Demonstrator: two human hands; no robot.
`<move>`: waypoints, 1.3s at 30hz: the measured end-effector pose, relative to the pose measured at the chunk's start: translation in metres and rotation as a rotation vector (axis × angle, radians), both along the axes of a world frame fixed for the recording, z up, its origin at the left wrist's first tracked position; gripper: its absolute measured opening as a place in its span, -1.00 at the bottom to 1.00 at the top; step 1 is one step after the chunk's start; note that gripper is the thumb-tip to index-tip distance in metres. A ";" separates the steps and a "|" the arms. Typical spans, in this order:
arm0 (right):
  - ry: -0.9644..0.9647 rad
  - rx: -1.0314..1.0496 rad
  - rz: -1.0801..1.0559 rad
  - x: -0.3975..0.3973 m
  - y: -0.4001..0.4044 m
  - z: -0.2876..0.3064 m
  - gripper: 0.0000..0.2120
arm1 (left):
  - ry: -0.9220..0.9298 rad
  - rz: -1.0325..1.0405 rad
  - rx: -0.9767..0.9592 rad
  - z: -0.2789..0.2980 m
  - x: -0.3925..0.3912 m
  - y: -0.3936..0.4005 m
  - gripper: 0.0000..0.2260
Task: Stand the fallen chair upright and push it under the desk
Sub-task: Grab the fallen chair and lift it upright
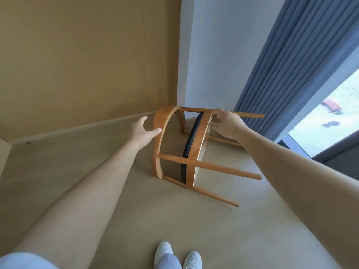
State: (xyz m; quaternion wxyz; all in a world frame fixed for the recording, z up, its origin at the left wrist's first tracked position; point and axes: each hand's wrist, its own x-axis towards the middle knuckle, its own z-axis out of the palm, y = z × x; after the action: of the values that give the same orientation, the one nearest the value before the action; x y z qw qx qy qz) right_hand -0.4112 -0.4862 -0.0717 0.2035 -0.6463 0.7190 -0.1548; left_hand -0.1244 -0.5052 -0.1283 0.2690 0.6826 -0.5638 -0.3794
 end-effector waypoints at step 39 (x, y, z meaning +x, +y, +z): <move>0.064 0.466 0.338 0.054 -0.457 -0.339 -0.44 | 0.411 0.259 0.454 -0.350 -0.017 -0.363 -0.15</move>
State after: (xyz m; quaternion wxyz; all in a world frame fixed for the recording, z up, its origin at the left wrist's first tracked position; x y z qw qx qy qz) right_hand -0.3572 -0.9428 -0.4112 0.3465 -0.6973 0.6234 0.0714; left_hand -0.1418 -0.8681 -0.4785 0.2641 0.7002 -0.3073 -0.5879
